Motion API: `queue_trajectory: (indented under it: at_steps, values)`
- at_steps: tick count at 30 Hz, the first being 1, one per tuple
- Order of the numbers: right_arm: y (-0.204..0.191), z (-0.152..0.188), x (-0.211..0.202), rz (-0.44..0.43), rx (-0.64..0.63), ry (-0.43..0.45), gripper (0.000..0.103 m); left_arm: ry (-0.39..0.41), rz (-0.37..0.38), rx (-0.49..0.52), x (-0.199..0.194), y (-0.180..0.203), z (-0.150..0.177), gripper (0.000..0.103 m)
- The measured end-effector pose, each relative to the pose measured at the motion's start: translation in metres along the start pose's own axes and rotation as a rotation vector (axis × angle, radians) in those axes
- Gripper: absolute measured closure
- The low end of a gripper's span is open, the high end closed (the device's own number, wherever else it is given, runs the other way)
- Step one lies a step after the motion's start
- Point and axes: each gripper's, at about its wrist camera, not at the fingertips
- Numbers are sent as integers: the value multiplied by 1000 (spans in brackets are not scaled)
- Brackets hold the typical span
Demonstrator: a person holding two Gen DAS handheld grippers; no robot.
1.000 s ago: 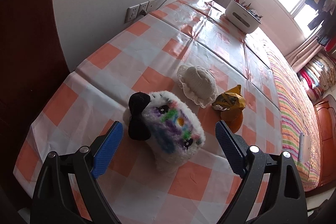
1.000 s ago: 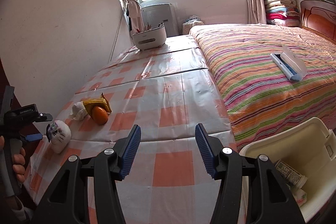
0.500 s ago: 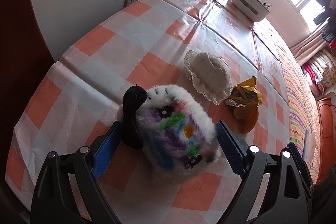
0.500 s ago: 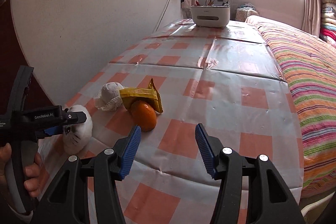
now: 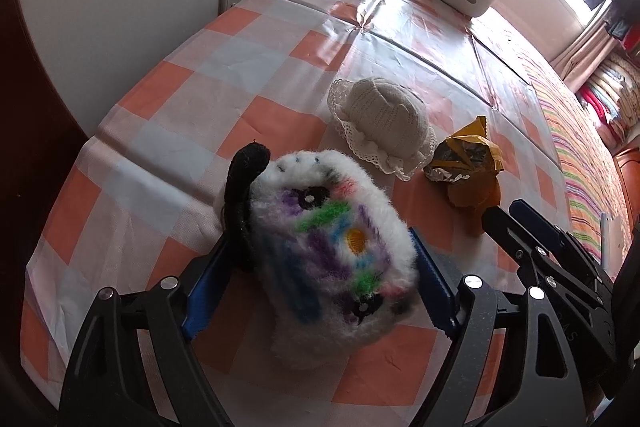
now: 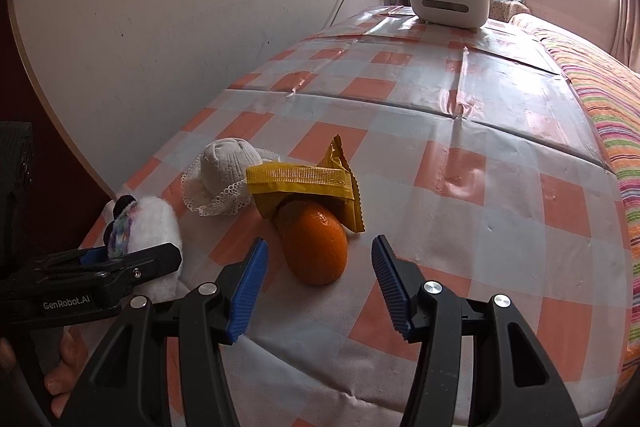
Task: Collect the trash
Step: 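Grasp the white fluffy plush toy with the left gripper while the right grasps the orange, then lift the plush toy with the left gripper while the right lifts the orange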
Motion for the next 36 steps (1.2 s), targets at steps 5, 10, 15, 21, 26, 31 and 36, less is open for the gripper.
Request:
queue_trajectory:
  at_steps: [5, 10, 15, 21, 26, 31, 36]
  values:
    - [-4, -4, 13, -3, -17, -20, 50, 1, 5, 23, 0, 2, 1, 33]
    - [-9, -3, 22, 0, -47, -51, 51, 2, 8, 35, 0, 3, 3, 36]
    - [-11, -2, 23, 10, -61, -55, 63, 0, 15, 36, -1, 3, 3, 39]
    - [-12, 0, 22, 14, -64, -60, 73, -7, 31, 35, -2, 3, 3, 41]
    - [-12, 3, 18, 15, -60, -57, 75, -15, 50, 30, -2, 1, 2, 43]
    - [-13, 7, 14, 15, -56, -59, 75, -22, 69, 31, -2, 1, 3, 45]
    - [-13, 11, 9, 16, -50, -56, 75, -28, 83, 35, -3, 2, 4, 45]
Point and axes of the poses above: each gripper's, at about its wrist camera, not at the fingertips, and x roughly the way its jaws point, y to its right, z to its underside, and after that the axes turned 8 degrees about -x, right-handed
